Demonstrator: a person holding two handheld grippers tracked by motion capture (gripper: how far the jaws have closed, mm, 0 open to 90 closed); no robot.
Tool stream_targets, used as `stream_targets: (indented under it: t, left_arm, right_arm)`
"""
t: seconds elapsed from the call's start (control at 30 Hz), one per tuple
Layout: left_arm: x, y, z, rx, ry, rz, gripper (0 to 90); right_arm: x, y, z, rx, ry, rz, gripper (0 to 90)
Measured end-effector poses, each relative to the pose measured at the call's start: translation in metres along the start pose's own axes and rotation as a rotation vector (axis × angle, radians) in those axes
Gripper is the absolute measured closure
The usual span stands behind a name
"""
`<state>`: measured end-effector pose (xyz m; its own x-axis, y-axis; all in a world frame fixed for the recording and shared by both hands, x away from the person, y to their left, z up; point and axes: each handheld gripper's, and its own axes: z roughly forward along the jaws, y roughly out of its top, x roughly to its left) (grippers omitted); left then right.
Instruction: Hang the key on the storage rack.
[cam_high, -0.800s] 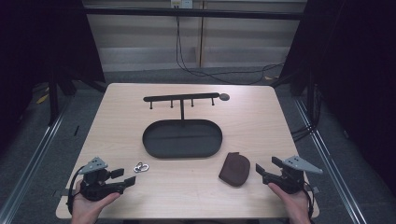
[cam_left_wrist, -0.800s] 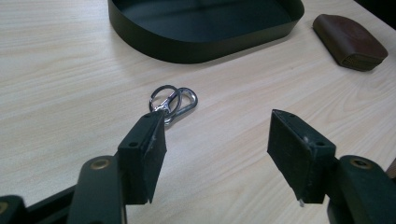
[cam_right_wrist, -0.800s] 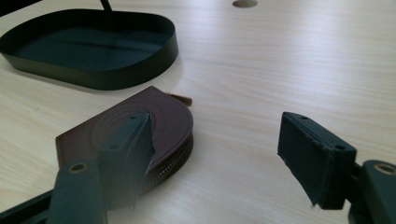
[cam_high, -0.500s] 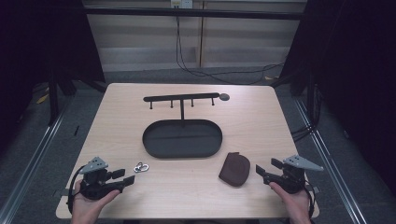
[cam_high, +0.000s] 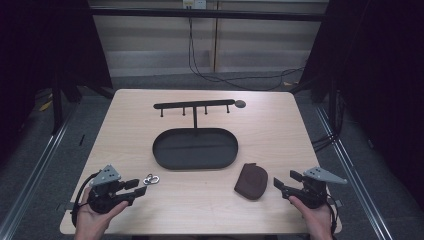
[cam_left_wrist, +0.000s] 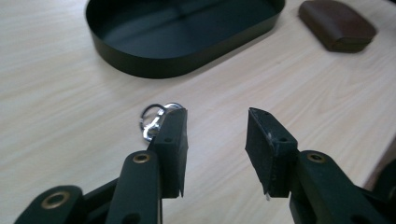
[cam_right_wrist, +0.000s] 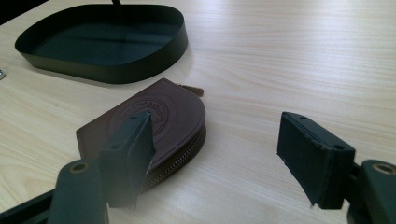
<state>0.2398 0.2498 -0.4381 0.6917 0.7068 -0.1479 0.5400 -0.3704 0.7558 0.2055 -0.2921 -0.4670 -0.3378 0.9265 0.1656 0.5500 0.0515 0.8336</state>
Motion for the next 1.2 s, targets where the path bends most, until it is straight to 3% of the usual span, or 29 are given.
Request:
stream_targets:
  t: [0.07, 0.17, 0.4, 0.57, 0.7, 0.87, 1.2]
  left_arm:
    - [0.005, 0.005, 0.002, 0.038, -0.012, -0.038, 56.3]
    - [0.006, 0.010, 0.002, 0.064, 0.000, -0.048, 54.1]
    - [0.004, 0.028, 0.007, 0.133, 0.022, -0.014, 52.6]
    - [0.006, 0.037, 0.010, 0.139, 0.025, -0.016, 54.6]
    - [0.009, 0.044, 0.016, 0.192, 0.034, -0.006, 55.9]
    - [0.014, 0.050, 0.029, 0.293, 0.044, 0.005, 56.9]
    - [0.018, 0.061, 0.044, 0.397, 0.047, 0.018, 58.4]
  right_arm:
    - [-0.001, 0.000, 0.001, 0.003, 0.003, 0.006, 26.7]
    - [-0.002, 0.000, 0.001, 0.002, 0.005, 0.008, 26.7]
    - [-0.001, 0.000, 0.001, 0.009, 0.010, 0.008, 26.4]
    - [-0.001, 0.000, 0.001, 0.013, 0.013, 0.013, 26.2]
    - [-0.001, 0.000, 0.002, 0.021, 0.013, 0.007, 26.0]
    - [-0.001, 0.000, 0.002, 0.022, 0.017, 0.010, 25.7]
    - [-0.001, 0.000, 0.004, 0.031, 0.021, 0.008, 25.4]
